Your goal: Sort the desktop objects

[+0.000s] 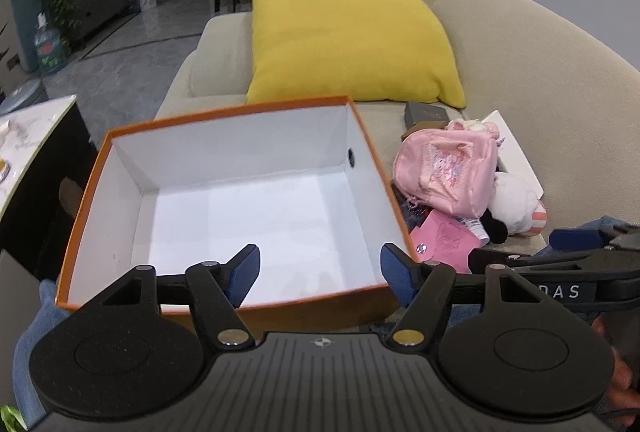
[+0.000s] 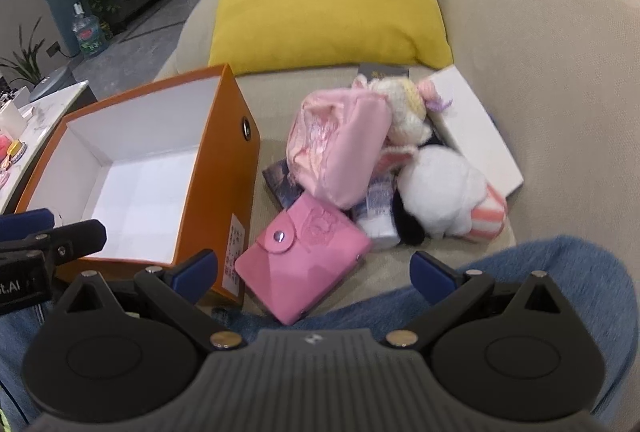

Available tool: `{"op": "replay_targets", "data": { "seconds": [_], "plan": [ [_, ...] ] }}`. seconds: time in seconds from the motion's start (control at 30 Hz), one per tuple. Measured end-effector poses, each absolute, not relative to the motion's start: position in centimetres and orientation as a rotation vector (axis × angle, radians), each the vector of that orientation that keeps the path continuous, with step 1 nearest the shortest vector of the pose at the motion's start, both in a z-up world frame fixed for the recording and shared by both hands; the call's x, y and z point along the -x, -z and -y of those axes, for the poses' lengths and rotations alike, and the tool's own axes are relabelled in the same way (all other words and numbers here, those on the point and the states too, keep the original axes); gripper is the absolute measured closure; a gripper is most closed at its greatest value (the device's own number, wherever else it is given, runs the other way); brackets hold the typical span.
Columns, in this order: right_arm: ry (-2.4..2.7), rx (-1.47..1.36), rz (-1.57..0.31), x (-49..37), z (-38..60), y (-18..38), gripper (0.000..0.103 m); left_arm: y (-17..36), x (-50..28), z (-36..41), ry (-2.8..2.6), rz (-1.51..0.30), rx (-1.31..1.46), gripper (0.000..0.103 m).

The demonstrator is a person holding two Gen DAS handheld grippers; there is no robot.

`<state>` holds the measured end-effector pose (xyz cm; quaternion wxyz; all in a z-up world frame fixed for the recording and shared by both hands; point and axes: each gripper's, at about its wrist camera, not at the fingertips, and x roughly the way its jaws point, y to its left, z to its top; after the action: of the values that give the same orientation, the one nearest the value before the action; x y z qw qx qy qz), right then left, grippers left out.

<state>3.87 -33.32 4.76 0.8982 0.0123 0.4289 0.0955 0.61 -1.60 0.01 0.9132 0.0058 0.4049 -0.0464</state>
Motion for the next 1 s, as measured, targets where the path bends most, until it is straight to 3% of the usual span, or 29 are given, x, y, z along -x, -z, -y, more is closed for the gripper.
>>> {"op": "replay_targets", "data": {
  "seconds": [0.2,0.47,0.57,0.77,1.0],
  "plan": [
    [-0.192,-0.002,-0.814,-5.1,35.9,-5.8,0.003,-1.0,-2.2,3.1,0.197,-0.818,-0.023,0.031],
    [-0.188,0.02,-0.881,-9.6,39.6,-6.6,0.051,-1.6,-6.1,6.4,0.291,-0.832,-0.054,0.033],
    [-0.19,0.052,-0.899,-11.4,40.6,-6.9,0.061,-1.5,-8.1,7.8,0.295,-0.843,-0.076,0.037],
    [-0.236,0.086,-0.944,-15.7,41.0,-7.3,0.071,-0.8,-12.5,9.9,0.348,-0.922,-0.016,0.039],
    [-0.326,0.024,-1.08,-20.5,40.7,-5.9,0.07,0.4,-17.9,12.0,0.332,-1.002,0.045,0.041]
  ]
}}
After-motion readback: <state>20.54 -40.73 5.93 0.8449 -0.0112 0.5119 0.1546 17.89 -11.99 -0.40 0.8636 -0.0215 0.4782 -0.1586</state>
